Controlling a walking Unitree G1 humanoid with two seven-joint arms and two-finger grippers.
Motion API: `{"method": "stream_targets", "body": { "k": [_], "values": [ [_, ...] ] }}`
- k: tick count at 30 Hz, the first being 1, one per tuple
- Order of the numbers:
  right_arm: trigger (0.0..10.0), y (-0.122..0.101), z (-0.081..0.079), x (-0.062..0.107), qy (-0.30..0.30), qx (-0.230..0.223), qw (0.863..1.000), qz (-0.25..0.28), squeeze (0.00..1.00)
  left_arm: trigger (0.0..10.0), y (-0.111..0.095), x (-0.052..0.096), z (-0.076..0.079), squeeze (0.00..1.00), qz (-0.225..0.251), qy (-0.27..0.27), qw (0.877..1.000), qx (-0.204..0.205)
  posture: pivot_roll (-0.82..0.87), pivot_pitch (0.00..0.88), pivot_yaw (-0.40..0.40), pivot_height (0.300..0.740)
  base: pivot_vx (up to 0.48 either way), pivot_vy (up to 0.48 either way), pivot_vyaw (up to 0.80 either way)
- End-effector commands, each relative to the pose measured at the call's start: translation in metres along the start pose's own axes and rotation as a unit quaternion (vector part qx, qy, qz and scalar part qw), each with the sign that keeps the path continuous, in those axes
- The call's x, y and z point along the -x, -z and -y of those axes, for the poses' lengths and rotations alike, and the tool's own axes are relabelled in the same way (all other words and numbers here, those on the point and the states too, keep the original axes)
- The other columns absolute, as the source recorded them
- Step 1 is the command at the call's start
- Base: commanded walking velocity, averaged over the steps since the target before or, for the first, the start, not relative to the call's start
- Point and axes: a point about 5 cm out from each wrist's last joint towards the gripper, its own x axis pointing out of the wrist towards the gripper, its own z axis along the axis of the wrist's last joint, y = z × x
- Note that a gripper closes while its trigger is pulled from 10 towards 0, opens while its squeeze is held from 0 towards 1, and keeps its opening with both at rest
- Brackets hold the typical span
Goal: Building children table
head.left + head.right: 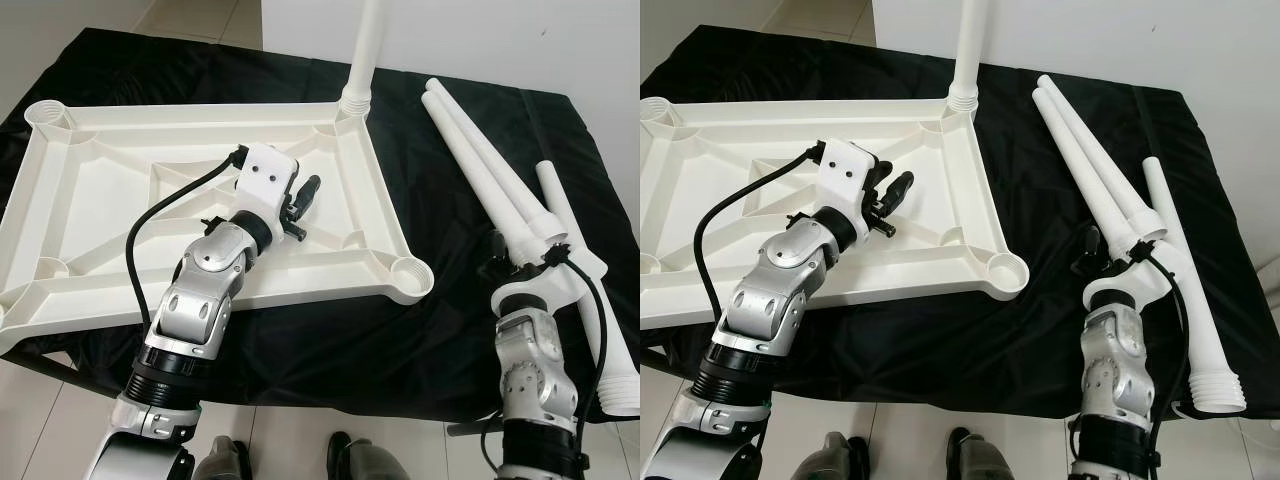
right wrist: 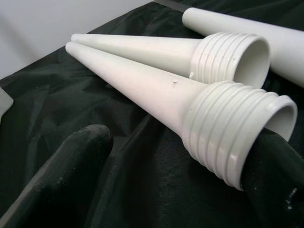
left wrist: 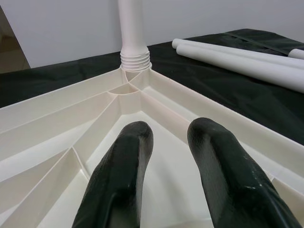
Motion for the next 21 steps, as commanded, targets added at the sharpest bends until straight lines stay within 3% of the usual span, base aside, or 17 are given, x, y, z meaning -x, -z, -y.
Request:
{"method": "stream_targets", "body": {
  "k": [1, 12, 13, 14, 15, 16, 21],
  "values": [
    [10.0, 0.005, 0.005, 0.001, 0.003, -0.001, 1.000, -0.015, 0.00, 10.0, -0.002, 0.001, 0.005, 0.00, 0.002, 0.014, 1.000, -0.003, 0.01, 0.223, -0.034, 0.740, 0.000, 0.000, 0.00],
    [10.0, 0.006, 0.004, -0.017, -0.048, 0.005, 0.998, -0.044, 0.00, 10.0, -0.002, 0.003, 0.006, 0.00, -0.006, 0.022, 1.000, -0.004, 0.02, 0.223, -0.033, 0.740, 0.000, 0.000, 0.00],
    [5.1, 0.007, 0.002, -0.019, -0.063, 0.005, 0.997, -0.051, 0.00, 10.0, 0.000, 0.003, 0.006, 0.00, -0.011, 0.024, 1.000, 0.000, 0.02, 0.223, -0.033, 0.740, 0.000, 0.000, 0.00],
    [5.1, 0.007, 0.002, -0.019, -0.063, 0.005, 0.997, -0.051, 0.00, 10.0, 0.000, 0.003, 0.006, 0.00, -0.011, 0.024, 1.000, 0.000, 0.02, 0.223, -0.033, 0.740, 0.000, 0.000, 0.00],
    [3.2, 0.009, 0.001, -0.019, -0.076, 0.006, 0.995, -0.057, 0.00, 10.0, 0.001, 0.003, 0.007, 0.00, -0.016, 0.028, 0.999, 0.003, 0.02, 0.223, -0.033, 0.740, 0.000, 0.000, 0.00],
    [0.0, 0.009, -0.001, -0.019, -0.092, 0.003, 0.994, -0.062, 0.00, 10.0, 0.001, 0.003, 0.007, 0.00, -0.018, 0.031, 0.999, 0.003, 0.02, 0.226, -0.041, 0.740, 0.000, 0.000, 0.00],
    [0.0, 0.012, -0.008, -0.018, -0.134, 0.001, 0.988, -0.082, 0.00, 10.0, 0.005, 0.004, 0.008, 0.00, -0.024, 0.037, 0.999, -0.003, 0.00, 0.227, -0.069, 0.740, 0.000, 0.000, 0.00]
  ]
}}
